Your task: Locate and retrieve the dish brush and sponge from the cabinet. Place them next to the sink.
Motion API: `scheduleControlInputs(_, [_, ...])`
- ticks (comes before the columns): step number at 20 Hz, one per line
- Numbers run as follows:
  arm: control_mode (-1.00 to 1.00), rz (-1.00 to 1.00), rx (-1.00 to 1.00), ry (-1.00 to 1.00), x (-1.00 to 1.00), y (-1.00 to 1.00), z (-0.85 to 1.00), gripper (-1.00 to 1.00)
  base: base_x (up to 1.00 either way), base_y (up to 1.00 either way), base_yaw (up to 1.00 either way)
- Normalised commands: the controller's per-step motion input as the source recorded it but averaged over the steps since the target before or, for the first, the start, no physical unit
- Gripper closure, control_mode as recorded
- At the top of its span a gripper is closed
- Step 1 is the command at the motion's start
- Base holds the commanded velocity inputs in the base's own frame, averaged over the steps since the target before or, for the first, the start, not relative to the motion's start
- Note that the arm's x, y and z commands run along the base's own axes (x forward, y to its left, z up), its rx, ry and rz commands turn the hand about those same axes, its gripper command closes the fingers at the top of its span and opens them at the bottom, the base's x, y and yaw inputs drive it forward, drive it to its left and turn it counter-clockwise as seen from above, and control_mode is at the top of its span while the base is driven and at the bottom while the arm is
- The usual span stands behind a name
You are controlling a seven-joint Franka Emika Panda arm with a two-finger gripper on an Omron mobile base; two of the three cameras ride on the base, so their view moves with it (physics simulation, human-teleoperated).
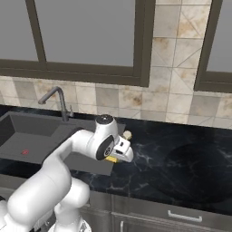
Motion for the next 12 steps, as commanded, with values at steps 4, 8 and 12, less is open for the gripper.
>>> scheduleControlInputs(4, [-1.0,0.01,0.0,-0.06,0.17,-0.04,-0.28,1.0,0.0,0.0,0.0])
scheduleControlInputs(8, [-1.0,0.01,0.0,-0.01,0.22,-0.13,-0.21,1.0,0.0,0.0,0.0])
scheduleControlInputs(12, [-1.0,0.0,0.0,0.0,0.14,-0.11,-0.24,1.0,0.0,0.0,0.0])
